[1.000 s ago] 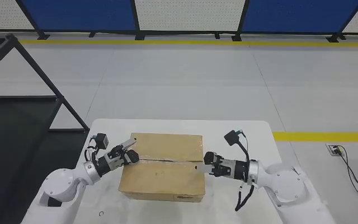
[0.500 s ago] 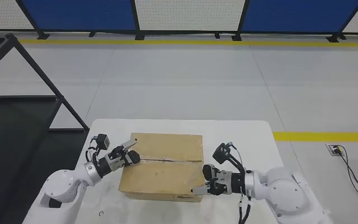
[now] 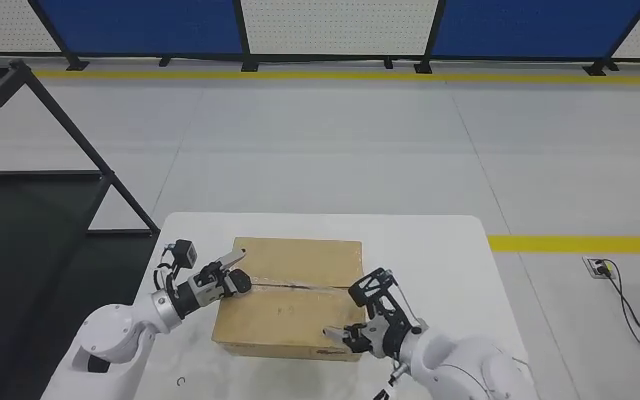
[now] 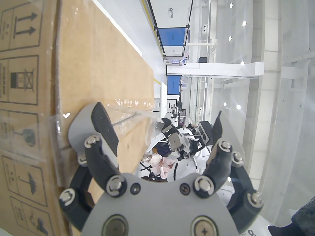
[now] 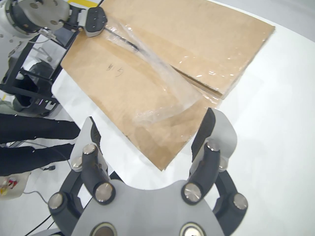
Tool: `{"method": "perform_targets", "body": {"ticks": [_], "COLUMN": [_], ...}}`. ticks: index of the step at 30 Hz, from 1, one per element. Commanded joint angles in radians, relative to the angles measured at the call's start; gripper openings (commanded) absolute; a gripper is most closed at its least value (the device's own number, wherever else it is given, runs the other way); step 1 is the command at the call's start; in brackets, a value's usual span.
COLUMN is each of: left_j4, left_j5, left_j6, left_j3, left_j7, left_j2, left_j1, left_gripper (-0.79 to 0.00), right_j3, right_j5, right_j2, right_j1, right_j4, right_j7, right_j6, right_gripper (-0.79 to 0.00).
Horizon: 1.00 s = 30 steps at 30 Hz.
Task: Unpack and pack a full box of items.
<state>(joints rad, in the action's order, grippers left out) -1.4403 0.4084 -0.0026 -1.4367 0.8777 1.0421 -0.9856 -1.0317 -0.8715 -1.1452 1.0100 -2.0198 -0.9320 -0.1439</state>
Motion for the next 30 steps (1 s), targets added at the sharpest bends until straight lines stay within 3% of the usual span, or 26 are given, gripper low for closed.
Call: {"method": "perform_targets", "body": {"ticks": [1,5,10,20,30], "left_j4": [-0.001,-0.002,-0.001,-0.002,-0.003], "left_j5": [0.0,0.004,0.007,0.013,0.022], "left_j6": [-0.001,-0.004,-0.007,-0.012,-0.017], "left_j3": [-0.001,-0.001,-0.002,-0.008,-0.015], "left_j7": [0.0,-0.001,0.002,0.007,0.011], "left_j2": [-0.001,-0.001,-0.003,-0.006,-0.01], "left_j1": [-0.001,-0.003,-0.004,-0.008,-0.017], "left_gripper": [0.0,0.0,0.0,0.0,0.0], "right_j3": [0.021,0.053,0.071,0.014,-0.077], "right_j5": [-0.036,-0.09,-0.117,-0.052,0.173], "right_j2": [-0.005,-0.014,-0.025,-0.035,-0.037], "right_j1": [-0.008,-0.022,-0.033,-0.074,-0.193], "right_j4": [-0.001,-0.001,0.001,-0.001,0.075], "right_j7": [-0.008,-0.019,-0.02,-0.073,-0.324], "right_j6": [-0.042,-0.115,-0.158,-0.161,-0.118], "right_gripper": [-0.422,-0.499,-0.782,-0.785,-0.785]}}
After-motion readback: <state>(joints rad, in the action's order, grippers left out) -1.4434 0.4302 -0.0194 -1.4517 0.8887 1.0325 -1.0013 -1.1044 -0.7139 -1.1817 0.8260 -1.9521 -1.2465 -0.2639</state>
